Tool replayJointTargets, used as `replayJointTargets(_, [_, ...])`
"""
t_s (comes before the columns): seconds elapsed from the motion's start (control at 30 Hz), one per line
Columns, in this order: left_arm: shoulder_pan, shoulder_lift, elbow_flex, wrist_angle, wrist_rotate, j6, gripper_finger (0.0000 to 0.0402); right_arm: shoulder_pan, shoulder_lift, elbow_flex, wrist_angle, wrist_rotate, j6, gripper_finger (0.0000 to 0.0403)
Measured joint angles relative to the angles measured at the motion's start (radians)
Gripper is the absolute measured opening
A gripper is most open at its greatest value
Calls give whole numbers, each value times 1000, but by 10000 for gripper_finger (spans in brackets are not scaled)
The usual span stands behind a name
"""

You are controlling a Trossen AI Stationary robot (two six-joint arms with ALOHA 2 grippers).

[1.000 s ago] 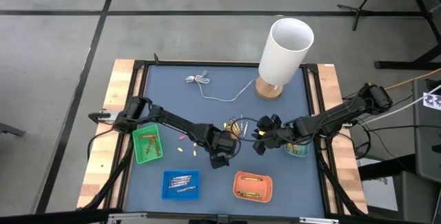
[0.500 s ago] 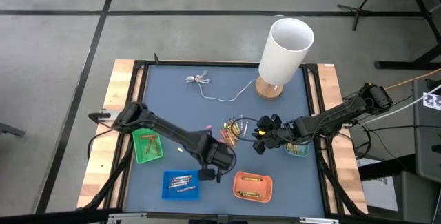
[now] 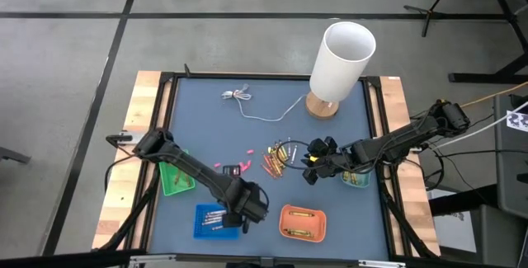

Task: Sort crayons
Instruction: Put the gray crayon into the blue bin, then put the orange crayon into the green bin

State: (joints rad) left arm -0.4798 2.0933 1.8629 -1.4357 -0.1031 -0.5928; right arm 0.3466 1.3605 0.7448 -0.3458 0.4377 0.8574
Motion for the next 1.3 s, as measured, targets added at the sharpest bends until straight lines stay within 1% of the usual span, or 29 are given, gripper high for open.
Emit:
replayJointTargets(0.17, [-36,0,0,-42,62,0,3,0,0,0,0,0,1,104])
replayJointTargets(0.33, [-81,0,0,-34,87,-10,2,0,0,0,0,0,1,104])
replayJointTargets(0.5, [-111,0,0,-11,106,-62,2,0,0,0,0,0,1,104])
replayJointTargets(0.67, [-137,-1,0,-11,38,-105,9,0,0,0,0,0,1,104])
replayJointTargets(0.87, [-134,-2,0,13,54,-108,39,0,0,0,0,-2,1,104])
replayJointTargets(1.13, [-131,-2,0,15,7,-104,74,0,1,0,0,-3,1,104])
replayJointTargets(1.23, [-128,-2,-1,27,-28,-65,84,0,1,0,0,-3,1,104])
replayJointTargets(1.3, [-115,-2,-1,61,-67,-3,88,0,1,0,0,-3,1,104])
